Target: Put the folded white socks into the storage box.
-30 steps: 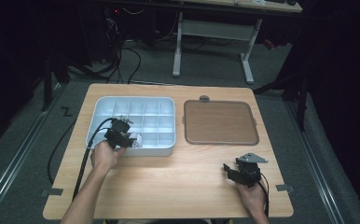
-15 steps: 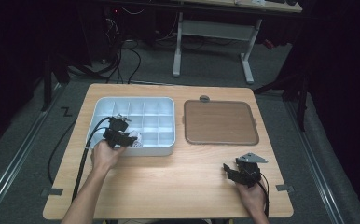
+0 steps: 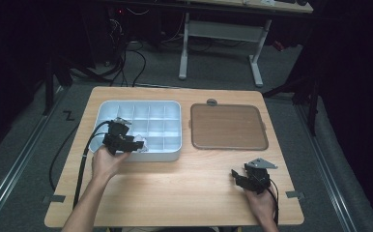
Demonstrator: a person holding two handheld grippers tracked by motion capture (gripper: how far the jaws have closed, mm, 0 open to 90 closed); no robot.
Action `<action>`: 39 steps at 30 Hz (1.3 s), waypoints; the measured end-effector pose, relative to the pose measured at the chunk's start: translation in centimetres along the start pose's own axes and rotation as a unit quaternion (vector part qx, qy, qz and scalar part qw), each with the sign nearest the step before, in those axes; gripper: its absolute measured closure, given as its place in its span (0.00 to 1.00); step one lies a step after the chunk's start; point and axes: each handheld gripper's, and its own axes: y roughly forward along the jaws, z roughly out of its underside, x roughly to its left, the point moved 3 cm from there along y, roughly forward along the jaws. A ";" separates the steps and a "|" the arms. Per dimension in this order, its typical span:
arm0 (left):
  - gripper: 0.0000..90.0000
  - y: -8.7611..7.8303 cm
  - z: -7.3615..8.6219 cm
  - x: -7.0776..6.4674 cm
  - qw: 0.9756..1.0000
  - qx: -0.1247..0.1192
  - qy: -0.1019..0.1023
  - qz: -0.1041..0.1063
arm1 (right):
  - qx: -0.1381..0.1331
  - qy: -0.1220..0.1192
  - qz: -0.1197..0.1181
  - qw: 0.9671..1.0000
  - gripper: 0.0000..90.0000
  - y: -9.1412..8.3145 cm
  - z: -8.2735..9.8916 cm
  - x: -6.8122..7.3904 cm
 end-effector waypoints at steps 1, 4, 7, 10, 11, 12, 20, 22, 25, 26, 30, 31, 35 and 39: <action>0.52 -0.1 0.1 -0.2 1.000 0.001 -0.001 0.002 | 0.000 0.001 0.001 1.000 0.43 0.0 0.0 0.0; 0.50 0.0 0.5 -0.5 1.000 0.008 0.009 -0.003 | 0.000 0.001 0.001 1.000 0.43 0.0 0.0 0.0; 0.52 0.4 1.0 -0.4 0.999 0.014 0.022 -0.021 | 0.000 0.002 0.001 1.000 0.43 0.0 0.0 0.0; 0.62 0.8 1.1 -0.2 0.999 0.019 0.024 -0.029 | 0.000 0.002 0.001 1.000 0.43 0.0 0.0 0.0; 0.67 0.9 1.2 -0.1 0.999 0.022 0.028 -0.033 | 0.000 0.002 0.001 1.000 0.43 0.0 0.0 0.0; 0.72 1.1 1.3 -0.1 0.998 0.023 0.036 -0.038 | 0.000 0.002 0.001 1.000 0.43 0.0 0.0 0.0; 0.94 2.4 2.0 0.4 0.996 0.039 0.056 -0.065 | 0.001 0.001 0.001 1.000 0.43 0.0 0.0 0.0; 0.95 2.7 2.1 0.5 0.995 0.045 0.057 -0.069 | 0.000 0.001 0.001 1.000 0.43 0.0 0.0 0.0; 0.96 2.8 2.3 0.6 0.994 0.050 0.061 -0.074 | 0.000 0.001 0.001 1.000 0.43 0.0 0.0 0.0; 0.96 2.9 2.3 0.7 0.994 0.053 0.060 -0.076 | 0.000 0.001 0.001 1.000 0.43 0.0 0.0 0.0; 0.96 3.3 2.9 0.7 0.992 0.058 0.072 -0.087 | 0.001 0.001 0.001 1.000 0.43 0.0 0.0 0.0; 0.96 3.4 3.1 0.7 0.991 0.057 0.077 -0.089 | 0.000 0.001 0.001 1.000 0.43 0.0 0.0 0.0; 0.96 3.5 3.0 0.8 0.992 0.057 0.070 -0.089 | 0.001 0.001 0.000 1.000 0.43 0.0 0.0 0.0; 0.93 3.1 3.0 0.7 0.994 0.044 0.062 -0.080 | 0.000 0.001 0.001 1.000 0.43 0.0 0.0 0.0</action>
